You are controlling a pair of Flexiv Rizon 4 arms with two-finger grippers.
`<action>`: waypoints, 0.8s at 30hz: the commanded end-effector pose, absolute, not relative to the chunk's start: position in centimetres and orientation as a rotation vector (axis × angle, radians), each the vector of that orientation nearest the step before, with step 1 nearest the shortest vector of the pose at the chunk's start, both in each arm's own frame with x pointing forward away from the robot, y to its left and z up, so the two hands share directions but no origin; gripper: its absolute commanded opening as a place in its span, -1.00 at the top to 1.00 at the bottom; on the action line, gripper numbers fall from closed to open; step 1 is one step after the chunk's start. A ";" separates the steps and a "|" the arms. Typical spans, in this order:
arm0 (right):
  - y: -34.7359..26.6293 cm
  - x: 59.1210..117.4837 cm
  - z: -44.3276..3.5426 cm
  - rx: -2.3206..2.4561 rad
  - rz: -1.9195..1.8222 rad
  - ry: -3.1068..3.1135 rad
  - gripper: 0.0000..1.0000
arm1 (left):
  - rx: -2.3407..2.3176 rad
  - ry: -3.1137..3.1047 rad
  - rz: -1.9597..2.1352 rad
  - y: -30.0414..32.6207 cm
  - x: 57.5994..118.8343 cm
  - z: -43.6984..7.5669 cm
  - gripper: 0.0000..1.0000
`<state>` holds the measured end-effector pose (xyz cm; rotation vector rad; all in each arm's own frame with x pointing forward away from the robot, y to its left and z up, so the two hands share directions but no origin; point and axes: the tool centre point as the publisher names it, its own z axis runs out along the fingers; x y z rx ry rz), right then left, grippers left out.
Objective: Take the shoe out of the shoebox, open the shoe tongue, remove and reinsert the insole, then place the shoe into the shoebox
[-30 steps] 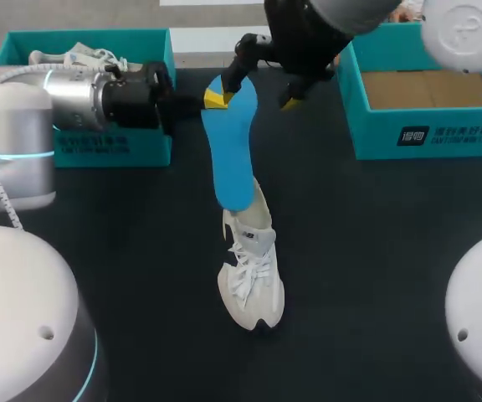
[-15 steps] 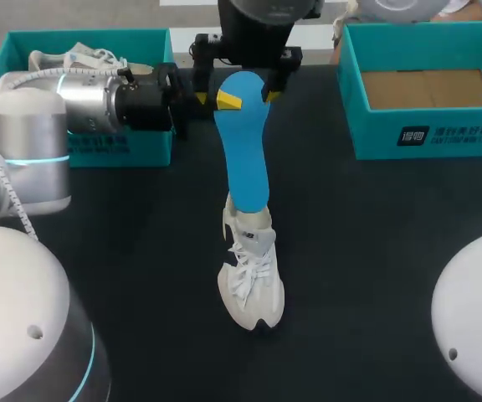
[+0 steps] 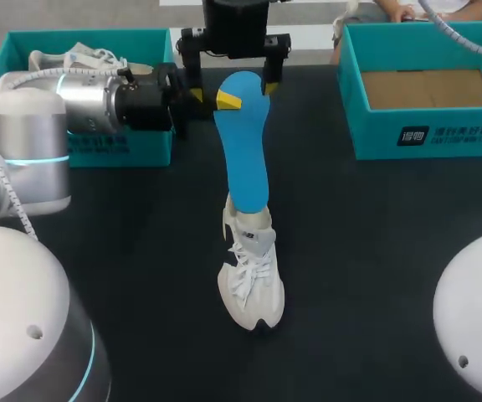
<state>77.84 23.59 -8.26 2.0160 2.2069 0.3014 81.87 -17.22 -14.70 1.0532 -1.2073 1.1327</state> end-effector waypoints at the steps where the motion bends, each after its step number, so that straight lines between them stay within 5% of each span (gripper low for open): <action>1: 22.9 78.2 -8.3 2.060 0.318 2.226 -1.00 | 1.053 -1.210 1.131 -17.2 81.8 -14.7 1.00; 17: 22.9 78.2 -8.3 2.094 0.311 2.203 -1.00 | 1.053 -1.210 1.131 -17.2 81.8 -14.7 1.00; 24: 19.0 77.8 -8.4 2.238 0.720 2.249 -1.00 | 1.053 -1.210 1.131 -17.2 81.8 -14.7 1.00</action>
